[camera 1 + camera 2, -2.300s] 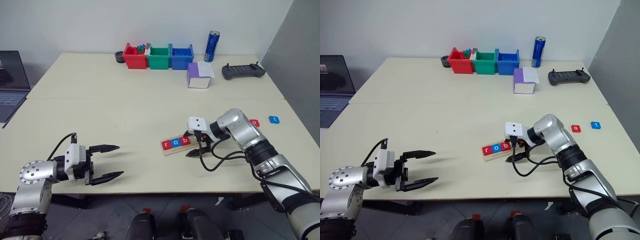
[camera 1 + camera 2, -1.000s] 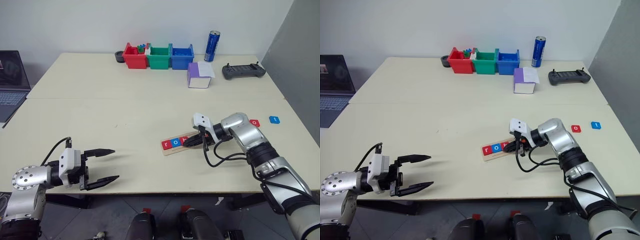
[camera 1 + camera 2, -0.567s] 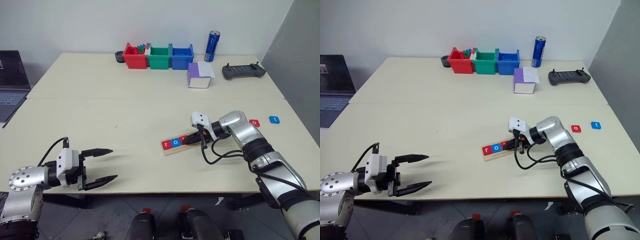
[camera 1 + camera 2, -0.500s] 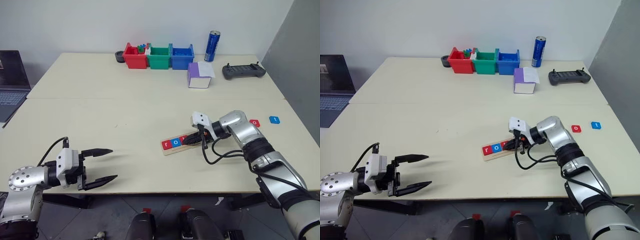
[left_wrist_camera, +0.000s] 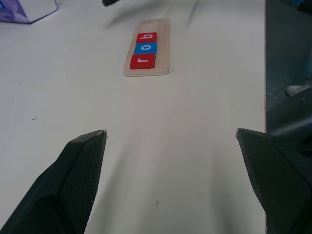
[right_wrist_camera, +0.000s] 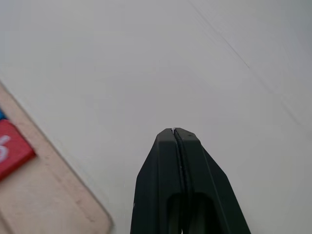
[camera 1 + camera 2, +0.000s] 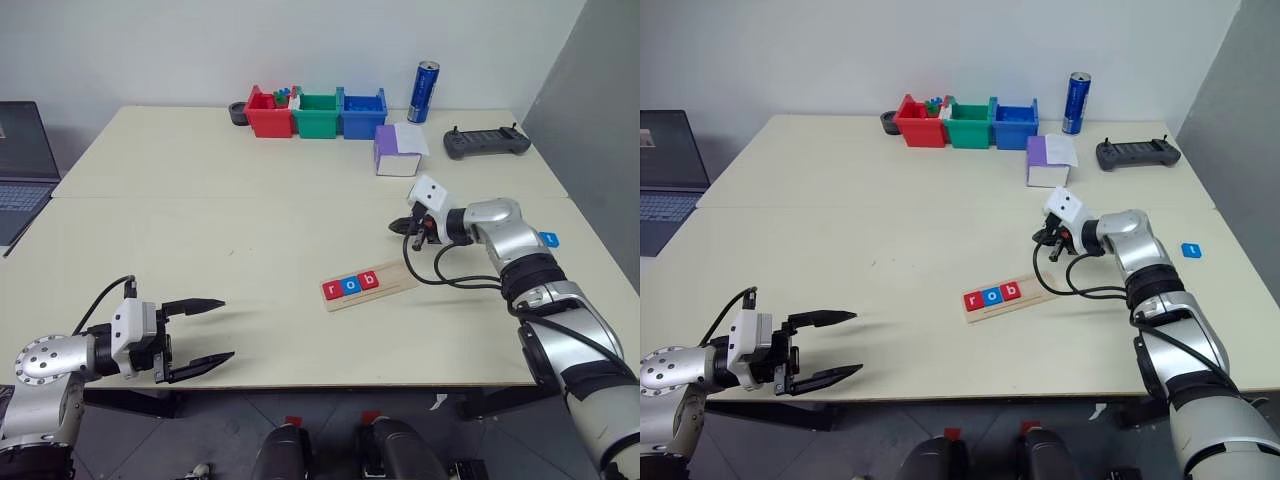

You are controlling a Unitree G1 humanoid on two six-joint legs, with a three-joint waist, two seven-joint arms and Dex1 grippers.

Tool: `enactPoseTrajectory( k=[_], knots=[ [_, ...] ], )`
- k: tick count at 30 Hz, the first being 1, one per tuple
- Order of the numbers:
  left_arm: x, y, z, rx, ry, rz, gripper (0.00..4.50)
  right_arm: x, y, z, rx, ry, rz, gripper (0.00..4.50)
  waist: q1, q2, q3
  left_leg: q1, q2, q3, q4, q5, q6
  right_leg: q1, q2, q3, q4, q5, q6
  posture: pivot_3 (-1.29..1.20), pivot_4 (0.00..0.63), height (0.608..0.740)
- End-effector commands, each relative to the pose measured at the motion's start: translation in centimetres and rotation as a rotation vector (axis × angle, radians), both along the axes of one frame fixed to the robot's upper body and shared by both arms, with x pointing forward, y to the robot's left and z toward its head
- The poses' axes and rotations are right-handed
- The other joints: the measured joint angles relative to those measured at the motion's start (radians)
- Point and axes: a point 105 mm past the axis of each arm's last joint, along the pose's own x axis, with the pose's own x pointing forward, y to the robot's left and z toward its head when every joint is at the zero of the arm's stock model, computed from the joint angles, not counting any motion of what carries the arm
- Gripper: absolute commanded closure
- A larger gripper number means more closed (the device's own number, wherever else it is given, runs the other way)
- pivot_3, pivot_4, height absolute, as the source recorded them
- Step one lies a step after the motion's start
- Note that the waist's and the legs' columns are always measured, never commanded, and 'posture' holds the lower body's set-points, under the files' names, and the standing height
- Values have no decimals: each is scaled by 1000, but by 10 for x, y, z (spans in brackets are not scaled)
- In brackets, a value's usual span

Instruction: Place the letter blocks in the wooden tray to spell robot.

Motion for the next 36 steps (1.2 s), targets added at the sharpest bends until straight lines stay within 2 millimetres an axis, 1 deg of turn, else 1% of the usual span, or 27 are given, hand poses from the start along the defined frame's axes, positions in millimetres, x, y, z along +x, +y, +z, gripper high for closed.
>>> enactPoseTrajectory(
  k=[1, 6, 11, 14, 21, 26, 28, 31, 33, 35, 36],
  knots=[
    [3, -1, 12, -1, -45, -4, 0, 0, 4, -6, -53, -21, 23, 4460, -5, 0, 0, 0, 0, 0, 0, 0, 0, 0, 0, 0, 0, 0, 0, 0, 150, 740],
    [5, -1, 12, 3, -45, -8, 0, -7, -8, -24, -129, 36, 49, 4460, -10, 0, 0, 0, 0, 0, 0, 0, 0, 0, 0, 0, 0, 0, 0, 0, 150, 740],
    [8, -2, 11, 0, -43, -14, 0, -21, -21, -29, -148, 120, 110, 4460, -7, 0, 0, 0, 0, 0, 1, 0, 0, 1, 0, 0, 0, 0, 0, 0, 150, 740],
    [11, -5, 12, -6, -47, -25, 0, -34, -25, -27, -141, 154, 165, 4460, -6, 0, 0, 0, -1, -1, 0, 0, 0, 1, 0, 0, 0, 0, 0, 0, 150, 740],
    [16, -6, 13, -3, -53, -38, 0, -44, -25, -18, -119, 162, 186, 4460, -10, 0, 0, 1, 0, -1, 0, 0, 0, 1, 0, 0, 0, 0, 0, 0, 150, 740],
    [19, -5, 14, -1, -57, -43, 0, -34, -27, -9, -105, 93, 116, 4460, -12, 0, 0, 1, 0, -1, 1, 0, 0, 1, 0, 0, 0, 0, 0, 0, 150, 740],
    [19, -5, 14, -1, -58, -44, 0, -32, -30, 0, -83, 75, 94, 4460, -12, 0, 0, 1, 0, -1, 1, 0, 0, 1, 0, 0, 0, 0, 0, 0, 150, 740],
    [19, -5, 14, 1, -59, -44, 0, -32, -40, 15, -56, 39, 58, 4460, -11, 0, 0, 0, 0, -1, 1, 0, 0, 1, 0, 0, 0, 0, 0, 0, 150, 740],
    [18, -4, 14, 2, -60, -43, 0, -30, -55, 33, -7, -7, -14, 4460, -11, 0, 0, 0, 0, -1, 0, 0, 0, 1, 0, 0, 0, 0, 0, 0, 150, 740],
    [17, -4, 14, 1, -60, -41, 0, -29, -75, 55, 116, -43, -124, 4460, -11, 0, 0, 0, -1, -1, 0, 0, 0, 1, 0, 0, 0, 0, 0, 0, 150, 740],
    [16, -3, 14, 1, -58, -40, 0, -26, -89, 69, 213, -73, -225, 4301, -11, 0, 0, 0, -1, -1, 0, 0, 0, 1, 0, 0, 0, 0, 0, 0, 150, 740]
  ],
)
